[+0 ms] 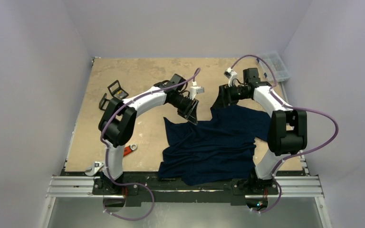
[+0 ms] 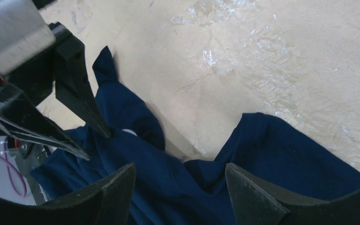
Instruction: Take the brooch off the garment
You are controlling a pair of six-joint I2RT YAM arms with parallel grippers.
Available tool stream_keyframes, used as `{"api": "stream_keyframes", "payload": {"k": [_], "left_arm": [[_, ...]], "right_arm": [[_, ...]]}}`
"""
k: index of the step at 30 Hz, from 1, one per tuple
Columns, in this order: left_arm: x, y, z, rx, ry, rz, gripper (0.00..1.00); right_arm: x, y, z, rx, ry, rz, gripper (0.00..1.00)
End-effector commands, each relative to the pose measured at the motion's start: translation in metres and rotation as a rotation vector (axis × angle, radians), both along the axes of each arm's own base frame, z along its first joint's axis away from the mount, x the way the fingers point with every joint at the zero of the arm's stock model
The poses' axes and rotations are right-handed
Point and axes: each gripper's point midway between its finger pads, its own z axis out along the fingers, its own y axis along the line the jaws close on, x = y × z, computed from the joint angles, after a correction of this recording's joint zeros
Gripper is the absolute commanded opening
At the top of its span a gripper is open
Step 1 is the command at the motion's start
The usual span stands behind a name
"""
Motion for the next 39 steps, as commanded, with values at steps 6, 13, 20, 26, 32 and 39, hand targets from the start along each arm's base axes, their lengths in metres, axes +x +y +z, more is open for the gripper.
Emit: {"api": "stream_keyframes", "payload": {"k": [6, 13, 20, 26, 32, 39], "left_arm": [[-0.033, -0.015, 0.000, 0.021, -0.169, -0.189, 0.00], [-0.078, -0.019, -0.021, 0.136, -0.509, -0.444, 0.00], [-0.080, -0.029, -0.048, 0.228, -0.583, -0.509, 0.37], [-0.091, -0.031, 0.006, 0.031, -0.462, -0.453, 0.49], [-0.050, 0.029, 0.044, -0.037, -0.172, -0.083, 0.53], [-0.003, 0.080, -0.012, 0.229, -0.115, 0.186, 0.63]], "right_arm": [[-0.007, 0.004, 0.011, 0.018, 0.003, 0.069, 0.70], [-0.031, 0.013, 0.017, 0.091, 0.076, 0.096, 0.64], [-0.062, 0.014, 0.005, 0.111, 0.180, 0.149, 0.57], [-0.072, 0.021, -0.004, 0.108, 0.223, 0.210, 0.56], [-0.066, 0.032, 0.001, 0.124, 0.196, 0.222, 0.57], [-0.068, 0.056, 0.002, 0.107, 0.170, 0.270, 0.63]]}}
